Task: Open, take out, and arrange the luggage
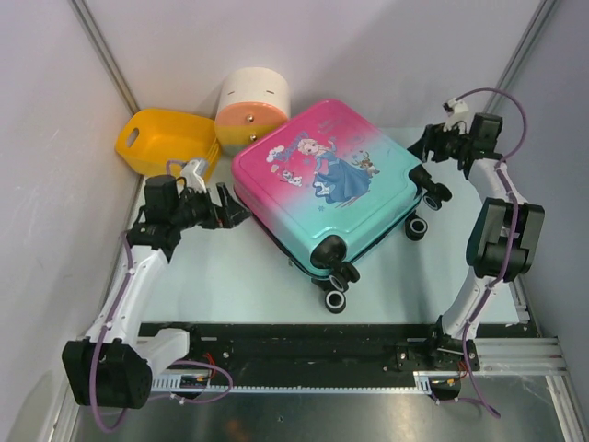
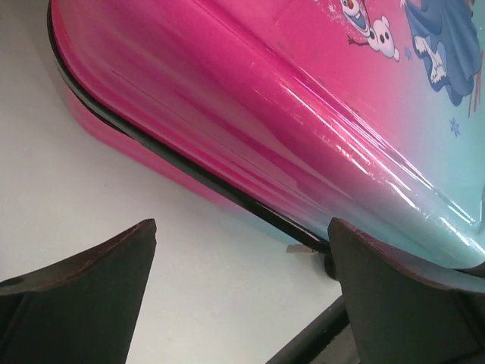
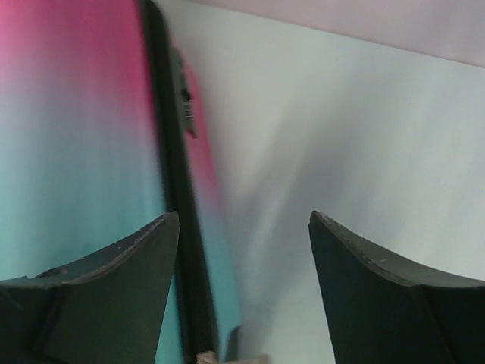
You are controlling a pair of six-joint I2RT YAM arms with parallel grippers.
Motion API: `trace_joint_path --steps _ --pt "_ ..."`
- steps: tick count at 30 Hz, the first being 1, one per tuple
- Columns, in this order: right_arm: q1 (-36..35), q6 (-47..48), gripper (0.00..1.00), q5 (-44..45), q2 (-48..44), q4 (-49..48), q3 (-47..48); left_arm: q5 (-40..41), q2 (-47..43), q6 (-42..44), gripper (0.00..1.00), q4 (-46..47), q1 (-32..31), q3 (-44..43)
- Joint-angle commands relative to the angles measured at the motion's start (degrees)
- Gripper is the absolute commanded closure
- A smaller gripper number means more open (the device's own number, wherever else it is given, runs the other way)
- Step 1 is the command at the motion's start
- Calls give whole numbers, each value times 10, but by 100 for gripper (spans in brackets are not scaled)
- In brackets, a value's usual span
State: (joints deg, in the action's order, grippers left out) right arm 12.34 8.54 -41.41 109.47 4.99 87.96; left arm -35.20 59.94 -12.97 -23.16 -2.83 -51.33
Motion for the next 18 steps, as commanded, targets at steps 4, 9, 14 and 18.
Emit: trace_joint_path --steps 4,9,14,18 --pt "-30 72 31 -131 -31 88 -36 -36 37 -119 0 130 3 11" --pt "-25 160 38 -177 -77 224 -88 -84 81 -116 0 159 -23 3" --pt "-8 245 40 -215 -156 330 -136 -80 97 -108 0 181 -78 7" --pt "7 386 43 -233 -203 492 -162 -85 126 -114 1 196 -112 2"
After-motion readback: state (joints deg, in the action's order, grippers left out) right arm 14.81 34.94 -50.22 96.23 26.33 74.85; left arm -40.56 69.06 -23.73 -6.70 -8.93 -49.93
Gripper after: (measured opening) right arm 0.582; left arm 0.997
